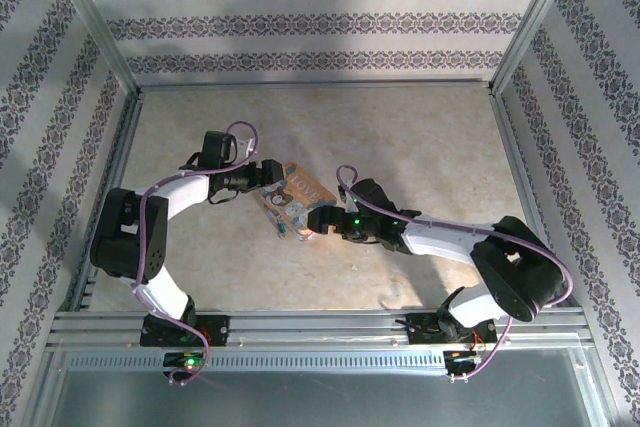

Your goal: Unlock the padlock with the key

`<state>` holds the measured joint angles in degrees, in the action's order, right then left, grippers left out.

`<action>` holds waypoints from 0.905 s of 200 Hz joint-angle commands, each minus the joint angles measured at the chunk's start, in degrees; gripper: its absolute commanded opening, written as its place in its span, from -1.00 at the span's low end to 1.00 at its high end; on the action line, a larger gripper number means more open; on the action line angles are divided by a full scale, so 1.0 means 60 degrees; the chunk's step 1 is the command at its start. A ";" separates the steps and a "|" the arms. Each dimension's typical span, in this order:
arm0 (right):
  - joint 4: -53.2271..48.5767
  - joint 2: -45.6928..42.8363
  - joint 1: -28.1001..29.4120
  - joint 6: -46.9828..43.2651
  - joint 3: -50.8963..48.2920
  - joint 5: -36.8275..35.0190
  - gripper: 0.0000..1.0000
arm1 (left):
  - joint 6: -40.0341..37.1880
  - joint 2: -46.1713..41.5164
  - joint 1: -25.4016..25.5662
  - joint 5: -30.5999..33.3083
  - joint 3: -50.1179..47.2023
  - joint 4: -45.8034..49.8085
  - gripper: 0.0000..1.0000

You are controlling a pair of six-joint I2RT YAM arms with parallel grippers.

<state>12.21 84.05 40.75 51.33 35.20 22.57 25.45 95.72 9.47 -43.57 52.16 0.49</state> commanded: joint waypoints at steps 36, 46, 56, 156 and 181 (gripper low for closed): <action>0.0447 0.0640 -0.0471 -0.0254 0.1102 0.0429 0.79 | 0.0440 -0.0683 0.0343 -0.0658 -0.1040 -0.0790 0.62; 0.0376 0.0787 -0.0631 -0.0355 0.1267 0.0560 0.78 | 0.0803 -0.0891 0.0397 -0.0726 -0.1398 -0.1301 0.62; 0.0314 0.0930 -0.0791 -0.0475 0.1441 0.0679 0.78 | 0.1043 -0.1103 0.0485 -0.0743 -0.1692 -0.1628 0.62; 0.0104 0.2855 -0.2030 -0.1969 0.3493 0.2223 0.72 | 0.2313 -0.2560 0.1783 0.0517 -0.3437 -0.2520 0.62; 0.0082 0.3071 -0.2182 -0.2123 0.3733 0.2192 0.72 | 0.2590 -0.2743 0.1834 0.0678 -0.3678 -0.2852 0.62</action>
<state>10.15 101.51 27.11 40.47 55.07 28.88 38.11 80.53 18.83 -38.76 31.48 -12.47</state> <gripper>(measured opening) 0.860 0.812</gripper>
